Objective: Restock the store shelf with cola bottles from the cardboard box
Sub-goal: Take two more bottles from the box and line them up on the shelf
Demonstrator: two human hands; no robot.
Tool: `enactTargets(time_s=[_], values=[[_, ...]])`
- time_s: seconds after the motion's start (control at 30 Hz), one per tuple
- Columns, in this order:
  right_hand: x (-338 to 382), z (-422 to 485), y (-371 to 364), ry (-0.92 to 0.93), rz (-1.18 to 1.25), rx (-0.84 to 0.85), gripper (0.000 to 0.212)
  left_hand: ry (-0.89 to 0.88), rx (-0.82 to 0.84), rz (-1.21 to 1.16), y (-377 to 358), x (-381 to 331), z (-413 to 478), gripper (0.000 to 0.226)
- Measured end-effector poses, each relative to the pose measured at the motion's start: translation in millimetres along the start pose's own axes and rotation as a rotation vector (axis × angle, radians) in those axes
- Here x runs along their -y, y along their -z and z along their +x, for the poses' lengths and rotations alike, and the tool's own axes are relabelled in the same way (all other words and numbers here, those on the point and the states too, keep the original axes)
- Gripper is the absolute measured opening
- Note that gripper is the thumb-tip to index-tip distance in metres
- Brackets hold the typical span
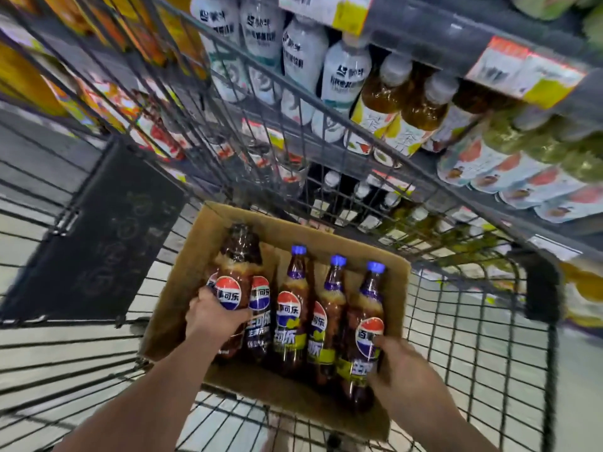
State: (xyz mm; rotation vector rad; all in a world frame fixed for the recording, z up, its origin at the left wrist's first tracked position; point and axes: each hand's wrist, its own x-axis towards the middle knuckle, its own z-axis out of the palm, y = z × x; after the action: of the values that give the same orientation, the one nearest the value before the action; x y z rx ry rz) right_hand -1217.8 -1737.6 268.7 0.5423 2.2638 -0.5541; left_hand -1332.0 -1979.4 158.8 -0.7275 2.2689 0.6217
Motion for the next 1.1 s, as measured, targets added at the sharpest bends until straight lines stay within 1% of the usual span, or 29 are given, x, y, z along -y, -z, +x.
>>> enactTargets(time_s=[0.07, 0.13, 0.27, 0.37, 0.43, 0.5, 0.57, 0.67, 0.73, 0.77, 0.83, 0.93, 1.0, 1.1], values=[[2, 8, -4, -0.054, 0.054, -0.036, 0.05, -0.013, 0.003, 0.025, 0, -1, 0, 0.096], [4, 17, -12, -0.112, 0.106, -0.07, 0.049, -0.015, -0.001, -0.003, 0, -2, -1, 0.092], [5, 34, -35, -0.207, 0.324, -0.106, 0.072, -0.072, 0.027, -0.101, -2, -2, -14, 0.082], [10, 40, -45, -0.291, 0.489, -0.157, 0.079, -0.134, 0.075, -0.126, 2, -3, -28, 0.081], [15, 44, -48, -0.354, 0.497, -0.192, 0.084, -0.159, 0.1, -0.175, 6, -6, -39, 0.078], [21, 48, -49, -0.394, 0.445, -0.201, 0.088, -0.181, 0.135, -0.214, 9, -10, -49, 0.073], [26, 52, -50, -0.423, 0.449, -0.22, 0.082, -0.212, 0.168, -0.231, 13, -14, -58, 0.071], [24, 54, -52, -0.41, 0.562, -0.288, 0.066, -0.243, 0.205, -0.285, 21, -22, -72, 0.074], [19, 56, -55, -0.401, 0.641, -0.305, 0.058, -0.258, 0.228, -0.314, 26, -27, -80, 0.066], [17, 57, -56, -0.404, 0.678, -0.302, 0.057, -0.262, 0.232, -0.322, 28, -28, -84, 0.061], [15, 61, -55, -0.425, 0.733, -0.277, 0.064, -0.275, 0.216, -0.331, 31, -30, -88, 0.058], [15, 71, -58, -0.428, 0.679, -0.202, 0.081, -0.293, 0.197, -0.338, 36, -31, -90, 0.061], [13, 74, -59, -0.402, 0.675, -0.174, 0.085, -0.308, 0.193, -0.324, 38, -31, -92, 0.062], [3, 77, -58, -0.379, 0.818, -0.089, 0.087, -0.318, 0.201, -0.325, 39, -30, -93, 0.062]])
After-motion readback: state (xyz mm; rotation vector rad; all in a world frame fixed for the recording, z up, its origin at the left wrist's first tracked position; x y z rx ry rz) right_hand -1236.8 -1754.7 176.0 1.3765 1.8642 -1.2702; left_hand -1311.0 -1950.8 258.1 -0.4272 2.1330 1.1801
